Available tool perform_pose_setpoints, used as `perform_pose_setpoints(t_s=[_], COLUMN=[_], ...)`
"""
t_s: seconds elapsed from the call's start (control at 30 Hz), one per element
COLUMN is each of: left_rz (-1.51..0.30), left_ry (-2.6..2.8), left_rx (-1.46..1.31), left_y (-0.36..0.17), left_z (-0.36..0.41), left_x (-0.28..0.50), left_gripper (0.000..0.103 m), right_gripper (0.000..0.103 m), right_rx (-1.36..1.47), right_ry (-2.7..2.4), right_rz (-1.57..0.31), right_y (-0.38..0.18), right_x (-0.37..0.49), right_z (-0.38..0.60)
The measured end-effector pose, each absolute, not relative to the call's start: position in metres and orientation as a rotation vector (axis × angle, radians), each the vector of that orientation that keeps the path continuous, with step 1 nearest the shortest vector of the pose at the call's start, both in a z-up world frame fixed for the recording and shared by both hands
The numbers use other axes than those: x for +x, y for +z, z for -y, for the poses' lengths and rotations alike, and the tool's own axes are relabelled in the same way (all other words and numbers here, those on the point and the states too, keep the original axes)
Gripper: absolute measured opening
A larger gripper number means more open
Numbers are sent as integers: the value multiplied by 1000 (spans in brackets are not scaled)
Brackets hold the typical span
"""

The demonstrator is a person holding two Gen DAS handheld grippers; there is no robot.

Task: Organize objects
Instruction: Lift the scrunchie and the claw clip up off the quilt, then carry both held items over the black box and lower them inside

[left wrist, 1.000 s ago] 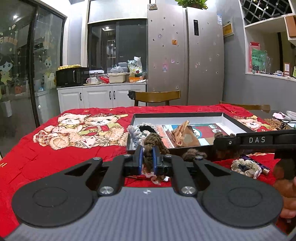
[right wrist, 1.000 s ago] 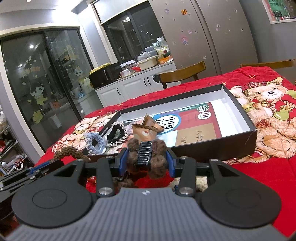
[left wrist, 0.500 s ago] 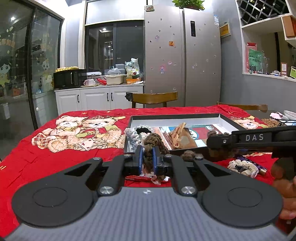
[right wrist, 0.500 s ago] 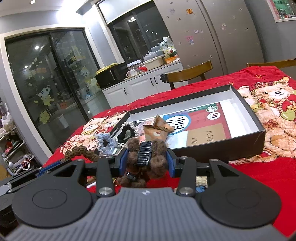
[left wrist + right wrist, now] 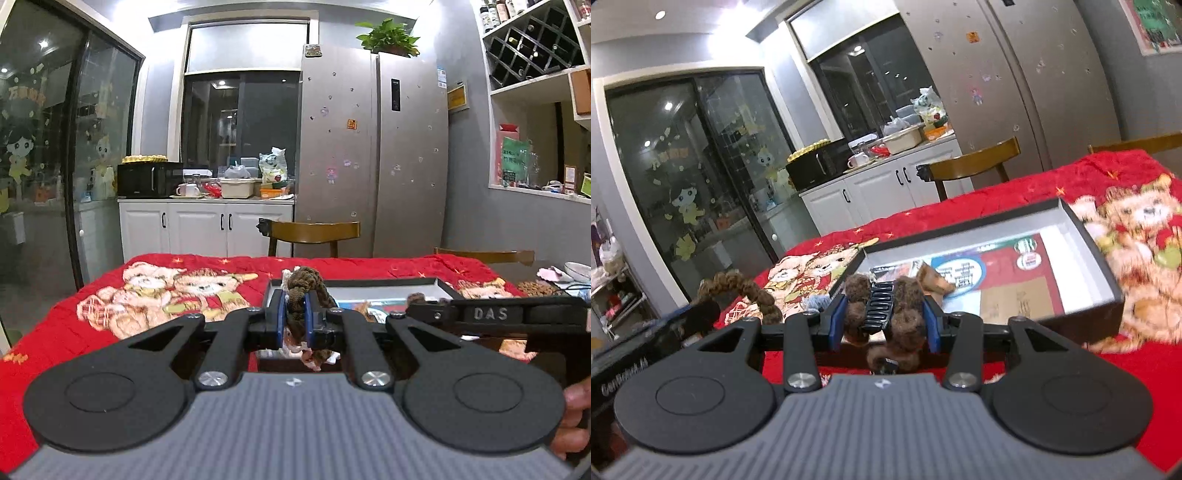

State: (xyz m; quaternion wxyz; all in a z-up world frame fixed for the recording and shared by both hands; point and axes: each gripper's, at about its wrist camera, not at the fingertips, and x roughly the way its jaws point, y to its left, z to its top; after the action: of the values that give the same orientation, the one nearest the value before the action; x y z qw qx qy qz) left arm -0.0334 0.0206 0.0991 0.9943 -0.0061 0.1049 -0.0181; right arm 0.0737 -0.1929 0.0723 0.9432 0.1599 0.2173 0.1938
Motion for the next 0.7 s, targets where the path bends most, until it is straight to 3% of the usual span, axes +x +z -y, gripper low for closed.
perform_pose_setpoints(t_s=[0.7], left_rz=[-119], left_ry=[-13], left_rx=[-48], left_y=[221], left_z=[-34], left_x=[29], left_gripper=[13], right_gripper=[46], right_rx=[368], right_ry=[416], right_rz=[-388], right_y=[141], right_x=[136], right_z=[175])
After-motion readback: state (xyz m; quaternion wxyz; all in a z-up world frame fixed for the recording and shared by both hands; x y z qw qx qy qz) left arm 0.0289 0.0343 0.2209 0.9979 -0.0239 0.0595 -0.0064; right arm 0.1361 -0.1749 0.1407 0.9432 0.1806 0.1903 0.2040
